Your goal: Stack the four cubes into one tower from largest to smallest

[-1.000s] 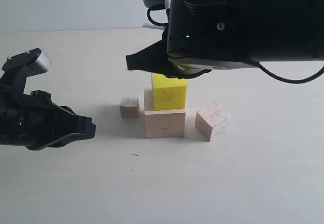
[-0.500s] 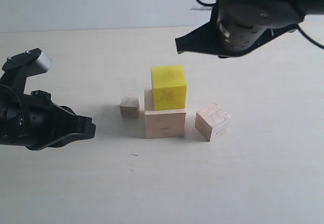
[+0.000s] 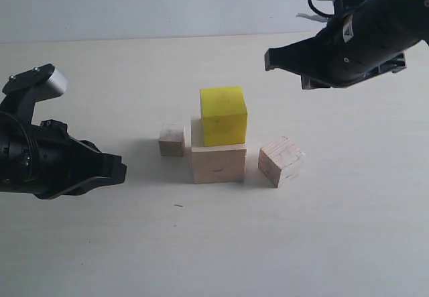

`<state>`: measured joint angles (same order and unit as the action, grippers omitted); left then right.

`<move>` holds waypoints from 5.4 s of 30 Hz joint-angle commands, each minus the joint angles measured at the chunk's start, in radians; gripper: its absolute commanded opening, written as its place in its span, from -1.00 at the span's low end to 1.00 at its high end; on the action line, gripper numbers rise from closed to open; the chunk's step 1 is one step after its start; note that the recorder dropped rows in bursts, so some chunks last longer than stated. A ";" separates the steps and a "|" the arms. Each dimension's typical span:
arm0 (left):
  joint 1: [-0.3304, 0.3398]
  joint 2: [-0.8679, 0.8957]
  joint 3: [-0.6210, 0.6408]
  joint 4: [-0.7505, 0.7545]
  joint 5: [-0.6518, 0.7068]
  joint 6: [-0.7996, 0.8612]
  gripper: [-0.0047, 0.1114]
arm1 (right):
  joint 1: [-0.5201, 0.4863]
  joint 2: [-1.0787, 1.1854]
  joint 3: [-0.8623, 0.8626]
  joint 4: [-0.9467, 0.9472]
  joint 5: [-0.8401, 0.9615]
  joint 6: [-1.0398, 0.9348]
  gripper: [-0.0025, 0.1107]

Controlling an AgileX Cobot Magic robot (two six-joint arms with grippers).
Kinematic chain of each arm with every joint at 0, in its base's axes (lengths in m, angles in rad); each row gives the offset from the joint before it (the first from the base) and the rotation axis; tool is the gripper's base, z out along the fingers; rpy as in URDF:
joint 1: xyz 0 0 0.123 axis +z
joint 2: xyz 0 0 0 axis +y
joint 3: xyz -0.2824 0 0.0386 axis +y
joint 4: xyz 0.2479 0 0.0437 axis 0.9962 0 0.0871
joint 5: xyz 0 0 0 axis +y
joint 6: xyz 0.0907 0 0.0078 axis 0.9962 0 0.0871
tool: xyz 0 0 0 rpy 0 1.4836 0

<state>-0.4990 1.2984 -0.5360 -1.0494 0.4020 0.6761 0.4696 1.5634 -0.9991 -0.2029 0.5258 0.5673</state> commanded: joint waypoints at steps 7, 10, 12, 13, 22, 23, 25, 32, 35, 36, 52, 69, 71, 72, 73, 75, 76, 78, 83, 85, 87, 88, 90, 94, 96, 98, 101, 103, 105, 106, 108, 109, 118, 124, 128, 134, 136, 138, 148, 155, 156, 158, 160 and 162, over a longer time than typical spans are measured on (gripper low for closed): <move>0.000 -0.008 0.001 -0.007 -0.016 0.005 -0.92 | -0.028 0.006 0.074 0.470 -0.146 -0.444 -0.96; 0.000 -0.008 0.001 -0.009 -0.017 0.005 -0.92 | -0.028 0.024 0.074 0.565 -0.156 -0.523 -0.96; 0.000 -0.008 0.001 -0.011 -0.017 0.005 -0.92 | -0.028 0.039 0.074 0.616 -0.156 -0.567 -0.96; 0.000 -0.008 0.001 -0.011 -0.017 0.005 -0.92 | -0.028 0.044 0.074 0.637 -0.156 -0.592 -0.96; 0.000 -0.008 0.001 -0.012 -0.043 0.005 -0.92 | -0.028 0.083 0.074 0.846 -0.107 -0.777 -0.96; 0.000 -0.008 0.001 -0.012 -0.045 0.005 -0.92 | -0.028 0.083 0.074 0.875 -0.107 -0.808 -0.96; 0.000 -0.008 0.001 -0.012 -0.050 0.005 -0.92 | -0.028 0.083 0.074 0.948 -0.107 -0.869 -0.96; 0.000 -0.008 0.001 -0.012 -0.061 0.008 -0.92 | -0.028 0.092 0.074 1.012 -0.089 -0.926 -0.96; 0.000 -0.008 0.001 -0.012 -0.068 0.019 -0.92 | -0.028 0.092 0.074 1.015 -0.087 -0.926 -0.96; 0.000 -0.008 0.001 -0.012 -0.069 0.023 -0.92 | -0.028 0.092 0.074 1.015 -0.087 -0.926 -0.96; 0.000 -0.008 0.001 -0.009 -0.090 0.025 -0.92 | -0.028 0.092 0.074 1.067 -0.059 -0.986 -0.96; 0.000 -0.008 0.001 -0.009 -0.090 0.025 -0.92 | -0.028 0.092 0.074 1.066 -0.137 -0.989 -0.96; 0.000 -0.008 0.001 -0.009 -0.090 0.025 -0.92 | -0.028 0.092 0.074 1.066 -0.146 -0.989 -0.96; 0.000 -0.008 0.001 -0.009 -0.090 0.025 -0.92 | -0.028 0.092 0.074 1.066 -0.148 -0.989 -0.96; 0.000 -0.008 0.001 -0.009 -0.090 0.025 -0.92 | -0.028 0.092 0.074 1.066 -0.150 -0.989 -0.96; 0.000 -0.008 0.001 -0.009 -0.090 0.025 -0.92 | -0.028 0.092 0.074 1.066 -0.155 -0.989 -0.96; 0.000 -0.008 0.001 -0.009 -0.090 0.025 -0.92 | -0.028 0.092 0.074 1.066 -0.158 -0.989 -0.96; 0.000 -0.008 0.001 -0.009 -0.090 0.025 -0.92 | -0.028 0.092 0.074 1.066 -0.167 -0.991 -0.96; 0.000 -0.008 0.001 -0.009 -0.088 0.025 -0.92 | -0.028 0.092 0.074 1.064 -0.206 -0.991 -0.96; 0.000 -0.008 0.001 -0.009 -0.086 0.025 -0.92 | -0.028 0.096 0.074 1.058 -0.199 -0.991 -0.96; 0.000 -0.008 0.001 -0.009 -0.086 0.025 -0.92 | -0.028 0.111 0.074 1.058 -0.195 -0.991 -0.96; 0.000 -0.008 0.001 -0.009 -0.084 0.025 -0.92 | -0.028 0.122 0.074 1.058 -0.195 -0.991 -0.96; 0.000 -0.008 0.001 -0.009 -0.083 0.025 -0.92 | -0.028 0.143 0.074 1.058 -0.195 -0.991 -0.96; 0.000 -0.008 0.001 -0.009 -0.083 0.025 -0.92 | -0.028 0.161 0.074 1.060 -0.206 -0.988 -0.96; 0.000 -0.008 0.001 -0.009 -0.083 0.025 -0.92 | -0.028 0.162 0.074 1.066 -0.209 -0.991 -0.96; 0.000 -0.008 0.001 -0.009 -0.083 0.025 -0.92 | -0.028 0.162 0.074 1.068 -0.212 -0.993 -0.96; 0.000 -0.008 0.001 -0.009 -0.083 0.025 -0.92 | -0.028 0.162 0.074 1.068 -0.214 -0.993 -0.96; 0.000 -0.008 0.001 -0.009 -0.086 0.025 -0.92 | -0.028 0.162 0.074 1.102 -0.207 -1.031 -0.96; 0.000 -0.008 0.001 -0.009 -0.090 0.025 -0.92 | -0.028 0.162 0.074 1.210 -0.191 -1.138 -0.96; 0.000 -0.008 0.001 -0.009 -0.090 0.025 -0.92 | -0.028 0.162 0.074 1.261 -0.183 -1.185 -0.96; 0.000 -0.008 0.001 -0.009 -0.090 0.025 -0.92 | -0.028 0.162 0.074 1.284 -0.182 -1.203 -0.96; 0.000 -0.008 0.001 -0.009 -0.090 0.025 -0.92 | -0.028 0.162 0.074 1.284 -0.181 -1.203 -0.96; 0.000 -0.008 0.001 -0.009 -0.090 0.025 -0.92 | -0.028 0.162 0.074 1.289 -0.159 -1.221 -0.96; 0.000 -0.008 0.001 -0.009 -0.090 0.025 -0.92 | -0.028 0.162 0.074 1.291 -0.161 -1.241 -0.96; 0.000 -0.008 0.001 -0.009 -0.090 0.025 -0.92 | -0.028 0.162 0.074 1.291 -0.165 -1.245 -0.96; 0.000 -0.008 0.001 -0.009 -0.090 0.025 -0.92 | -0.028 0.129 0.074 1.213 -0.176 -1.239 -0.96; 0.000 -0.008 0.001 -0.009 -0.090 0.025 -0.92 | -0.028 0.095 0.074 1.163 -0.176 -1.199 -0.96; 0.000 -0.008 0.001 -0.009 -0.090 0.025 -0.92 | -0.028 0.053 0.074 1.093 -0.174 -1.162 -0.96; 0.000 -0.008 0.001 -0.009 -0.093 0.025 -0.92 | -0.028 -0.124 0.099 0.604 -0.152 -0.846 -0.96; 0.000 -0.008 0.001 -0.009 -0.083 0.025 -0.92 | -0.028 -0.206 0.263 0.584 -0.182 -0.848 -0.96; 0.000 -0.008 0.001 -0.009 -0.083 0.025 -0.92 | -0.028 -0.213 0.290 0.584 -0.184 -0.859 -0.96; 0.000 -0.008 0.001 -0.009 -0.083 0.025 -0.92 | -0.028 -0.219 0.329 0.584 -0.195 -0.884 -0.96; 0.000 -0.008 0.001 -0.007 -0.083 0.025 -0.92 | -0.028 -0.222 0.346 0.584 -0.203 -0.895 -0.96; 0.000 -0.008 0.001 -0.002 -0.083 0.025 -0.92 | -0.028 -0.222 0.346 0.584 -0.203 -0.903 -0.96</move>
<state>-0.4990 1.2984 -0.5360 -1.0559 0.3217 0.6997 0.4455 1.3534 -0.6616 0.3894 0.3483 -0.3138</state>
